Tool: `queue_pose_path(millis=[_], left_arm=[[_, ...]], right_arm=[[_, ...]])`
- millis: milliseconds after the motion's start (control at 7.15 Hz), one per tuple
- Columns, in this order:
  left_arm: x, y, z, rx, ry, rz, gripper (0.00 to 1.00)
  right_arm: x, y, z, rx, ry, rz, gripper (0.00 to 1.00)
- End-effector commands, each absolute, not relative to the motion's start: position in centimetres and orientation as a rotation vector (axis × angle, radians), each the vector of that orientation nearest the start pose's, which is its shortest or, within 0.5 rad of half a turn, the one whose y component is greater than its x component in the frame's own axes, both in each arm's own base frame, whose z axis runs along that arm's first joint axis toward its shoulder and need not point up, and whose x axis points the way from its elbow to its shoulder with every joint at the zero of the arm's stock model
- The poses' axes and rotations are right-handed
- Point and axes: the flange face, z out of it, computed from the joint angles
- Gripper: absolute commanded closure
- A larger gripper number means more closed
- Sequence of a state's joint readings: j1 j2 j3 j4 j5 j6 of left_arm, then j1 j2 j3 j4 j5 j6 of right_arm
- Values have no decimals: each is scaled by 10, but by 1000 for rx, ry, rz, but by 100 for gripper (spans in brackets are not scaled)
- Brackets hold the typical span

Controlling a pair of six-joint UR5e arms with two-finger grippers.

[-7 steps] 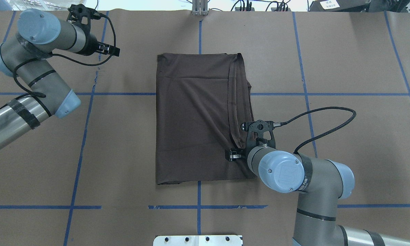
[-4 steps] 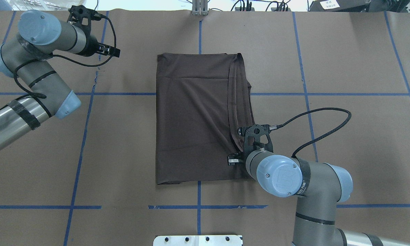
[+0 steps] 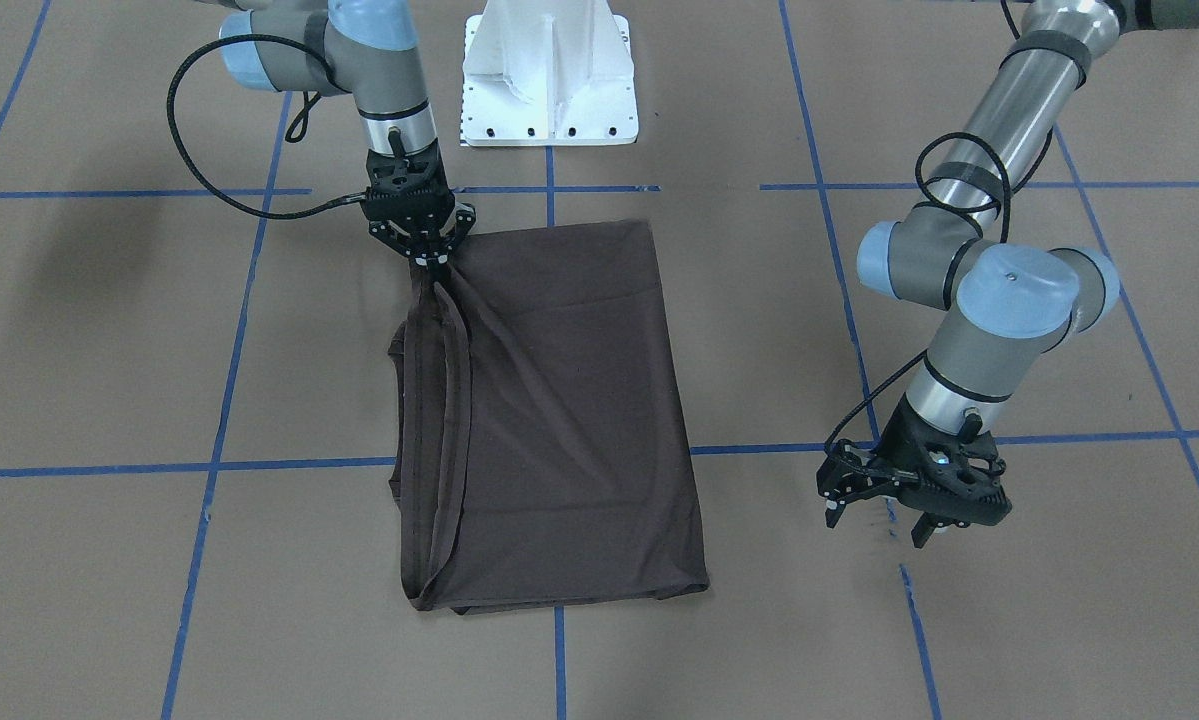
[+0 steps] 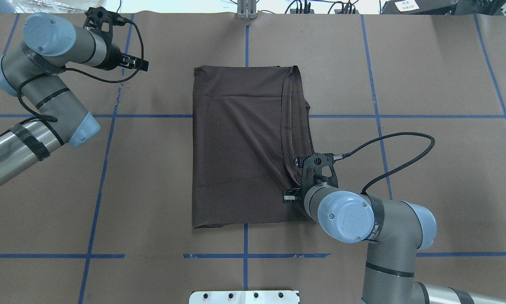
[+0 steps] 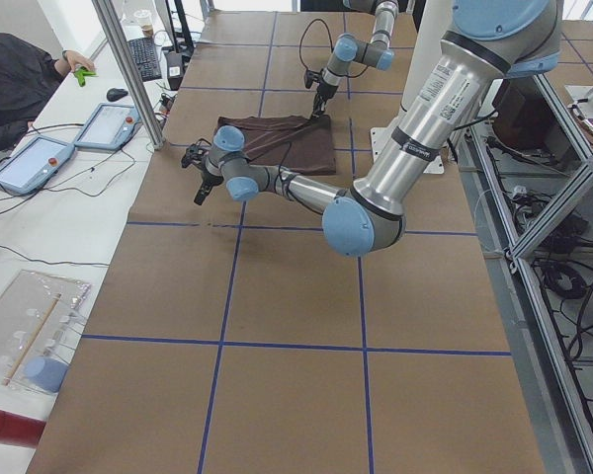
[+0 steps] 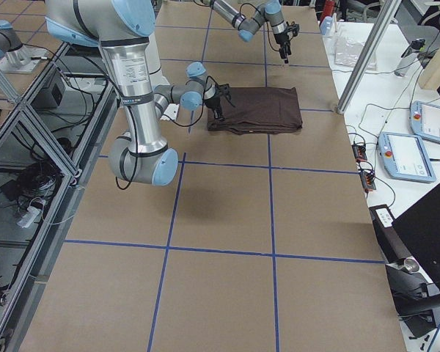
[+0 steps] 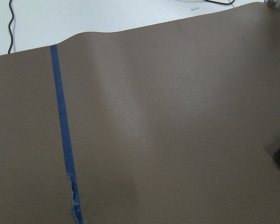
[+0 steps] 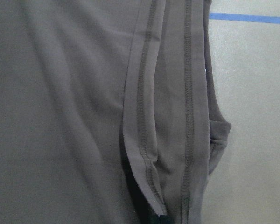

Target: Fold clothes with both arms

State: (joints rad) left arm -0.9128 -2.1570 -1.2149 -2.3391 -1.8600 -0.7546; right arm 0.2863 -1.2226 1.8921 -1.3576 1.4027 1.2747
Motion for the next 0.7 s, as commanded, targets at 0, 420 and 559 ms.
queue_pose_path(millis=[0,420,559], left_arm=[[377,-659,394,576,850,40,0],[380,-657,394,574,851,44,0],[381,-656,394,572,853,46,0]], right_arm=[[-510,-309,326,389,-773,106,100],[-512,-287,346,379,-754,169,60],[-512,-286,335,379,-775,166,1]])
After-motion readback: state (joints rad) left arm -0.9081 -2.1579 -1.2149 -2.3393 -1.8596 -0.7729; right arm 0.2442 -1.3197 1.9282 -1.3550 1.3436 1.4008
